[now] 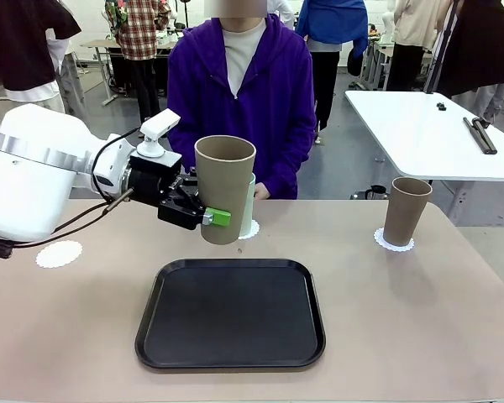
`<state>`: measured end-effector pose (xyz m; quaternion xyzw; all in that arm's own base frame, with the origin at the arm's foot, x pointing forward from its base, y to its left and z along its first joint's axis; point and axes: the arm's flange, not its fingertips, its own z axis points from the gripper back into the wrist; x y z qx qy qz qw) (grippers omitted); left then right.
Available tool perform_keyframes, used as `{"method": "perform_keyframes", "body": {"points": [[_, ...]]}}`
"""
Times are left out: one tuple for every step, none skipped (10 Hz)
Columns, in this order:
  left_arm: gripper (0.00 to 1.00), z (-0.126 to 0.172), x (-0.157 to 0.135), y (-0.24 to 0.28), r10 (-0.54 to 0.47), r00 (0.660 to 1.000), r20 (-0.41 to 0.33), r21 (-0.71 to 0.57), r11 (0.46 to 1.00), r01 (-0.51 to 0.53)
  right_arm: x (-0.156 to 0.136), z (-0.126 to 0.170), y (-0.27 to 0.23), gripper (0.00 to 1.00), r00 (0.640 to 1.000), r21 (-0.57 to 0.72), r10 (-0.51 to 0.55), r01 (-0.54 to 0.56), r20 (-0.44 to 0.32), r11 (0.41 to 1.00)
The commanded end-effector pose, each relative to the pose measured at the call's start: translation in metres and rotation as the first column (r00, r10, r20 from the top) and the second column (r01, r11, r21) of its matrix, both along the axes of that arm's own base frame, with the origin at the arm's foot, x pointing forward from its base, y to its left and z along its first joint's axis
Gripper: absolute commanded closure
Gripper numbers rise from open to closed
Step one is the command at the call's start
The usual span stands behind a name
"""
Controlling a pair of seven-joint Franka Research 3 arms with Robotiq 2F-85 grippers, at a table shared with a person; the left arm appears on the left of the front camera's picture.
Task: Place coasters on the table and set cups on them.
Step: Take one Reusable plastic cup from the Flat Tray and place it on a coaster set by the human.
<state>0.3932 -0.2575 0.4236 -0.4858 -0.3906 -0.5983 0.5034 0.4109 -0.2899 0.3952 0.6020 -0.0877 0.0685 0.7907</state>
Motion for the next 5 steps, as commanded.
{"method": "perform_keyframes", "body": {"points": [[0.17,0.004,-0.001,0.000,0.001,1.000,0.009,-0.001,1.000,-0.001,0.002,0.001,-0.001,0.00,1.000,-0.002,-0.001,0.001,-0.006,1.000],[0.17,0.013,0.008,0.039,0.080,0.996,0.034,-0.044,0.996,-0.078,0.002,0.001,-0.001,0.00,1.000,-0.002,-0.001,0.001,-0.006,1.000],[0.17,0.025,0.010,0.086,0.170,0.984,0.051,-0.087,0.982,-0.165,0.002,0.001,-0.001,0.00,1.000,-0.002,-0.001,0.001,-0.006,1.000],[0.17,0.034,0.011,0.123,0.230,0.972,0.040,-0.096,0.969,-0.226,0.002,0.001,-0.001,0.00,1.000,-0.002,-0.001,0.001,-0.006,1.000],[0.17,0.039,0.013,0.158,0.298,0.953,0.051,-0.084,0.952,-0.293,0.002,0.001,-0.001,0.00,1.000,-0.002,-0.001,0.001,-0.006,1.000]]}}
